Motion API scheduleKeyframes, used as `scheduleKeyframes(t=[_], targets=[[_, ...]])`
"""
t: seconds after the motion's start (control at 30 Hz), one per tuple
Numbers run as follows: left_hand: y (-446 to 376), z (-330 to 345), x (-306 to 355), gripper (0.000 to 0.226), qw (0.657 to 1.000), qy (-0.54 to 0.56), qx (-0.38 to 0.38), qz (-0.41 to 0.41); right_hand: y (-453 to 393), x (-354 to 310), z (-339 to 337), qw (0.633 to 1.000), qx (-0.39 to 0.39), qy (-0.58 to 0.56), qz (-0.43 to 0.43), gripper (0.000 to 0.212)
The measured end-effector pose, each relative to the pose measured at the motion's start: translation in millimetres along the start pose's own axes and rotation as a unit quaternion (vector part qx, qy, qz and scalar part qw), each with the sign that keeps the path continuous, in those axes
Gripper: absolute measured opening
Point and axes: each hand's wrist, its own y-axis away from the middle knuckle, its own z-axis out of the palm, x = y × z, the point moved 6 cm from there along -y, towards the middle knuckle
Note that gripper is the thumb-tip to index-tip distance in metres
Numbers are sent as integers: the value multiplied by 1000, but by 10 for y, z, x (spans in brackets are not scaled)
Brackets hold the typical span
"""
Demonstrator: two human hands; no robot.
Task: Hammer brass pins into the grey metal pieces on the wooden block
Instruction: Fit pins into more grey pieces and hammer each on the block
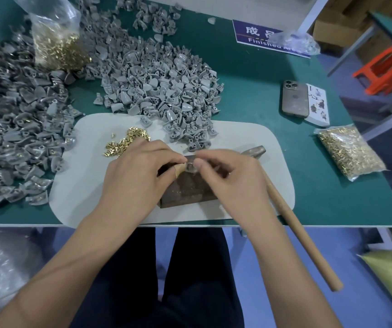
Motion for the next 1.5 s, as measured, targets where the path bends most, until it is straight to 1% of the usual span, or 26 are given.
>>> scheduleKeyframes(t=[0.03,0.07,0.1,0.13,0.17,0.23,0.3,0.4,0.47,0.5,0.57,0.63,0.67,0.73,0.77,0.83,0.93,1.07,1.1,1.2,1.23,1.3,1.33,1.43,1.47,1.5], targets=[[1,5,1,11,1000,0,-1,0,-1,57,-113,999,42,-29,8,12],[3,10,3,11,1000,0,-4,0,8,135,-247,995,94,-26,16,14],[6,10,3,11,1000,-2,-5,-1,27,233,-380,989,145,11,31,15],[12,9,4,10,1000,-5,-4,-2,56,344,-497,979,180,78,58,16],[20,9,3,10,1000,-10,-2,-3,95,466,-579,964,189,158,99,19],[35,9,0,9,1000,-17,2,-7,162,681,-600,938,128,274,170,32],[36,9,9,8,1000,-24,4,-10,207,760,-549,927,70,330,167,36],[15,5,13,9,999,-29,7,-10,179,701,-598,918,63,357,162,33],[8,11,17,11,1000,-29,5,-5,165,615,-713,923,87,343,150,32],[7,16,17,12,1000,-28,4,-3,157,554,-766,941,100,297,131,31],[12,21,14,13,1000,-25,10,-3,144,389,-804,983,100,118,97,30],[27,23,12,10,1000,-20,18,-5,152,195,-717,995,38,-29,92,31],[33,23,9,9,1000,-21,21,-7,159,99,-636,995,-10,-52,84,28],[37,25,3,9,999,-24,21,-8,171,-66,-477,996,-83,-15,42,28],[34,23,2,10,999,-26,20,-7,168,-124,-433,995,-95,20,13,32],[18,16,7,10,999,-29,18,0,142,-195,-421,995,-70,65,-23,31],[0,3,18,8,999,-30,15,5,135,-227,-407,997,-15,75,-33,26],[-13,-18,26,8,999,-28,12,13,111,-136,-301,986,-50,162,-8,27],[-15,-18,32,9,999,-29,10,17,99,-156,-332,984,-37,172,-18,26],[-22,-16,36,11,999,-36,11,24,116,-240,-427,990,35,124,-51,22],[-21,-15,30,11,999,-38,11,24,130,-238,-402,990,31,130,-52,22],[-19,-14,22,10,999,-45,11,23,149,-200,-313,983,-14,180,-38,26],[-18,-13,22,10,998,-48,10,25,153,-194,-309,979,-21,198,-35,29],[-24,-13,16,10,999,-41,15,29,159,-270,-396,984,45,163,-59,32],[-23,-14,17,11,999,-39,17,29,171,-282,-393,984,53,156,-65,31],[-21,-14,19,12,999,-39,17,31,181,-286,-357,984,38,163,-62,31]])
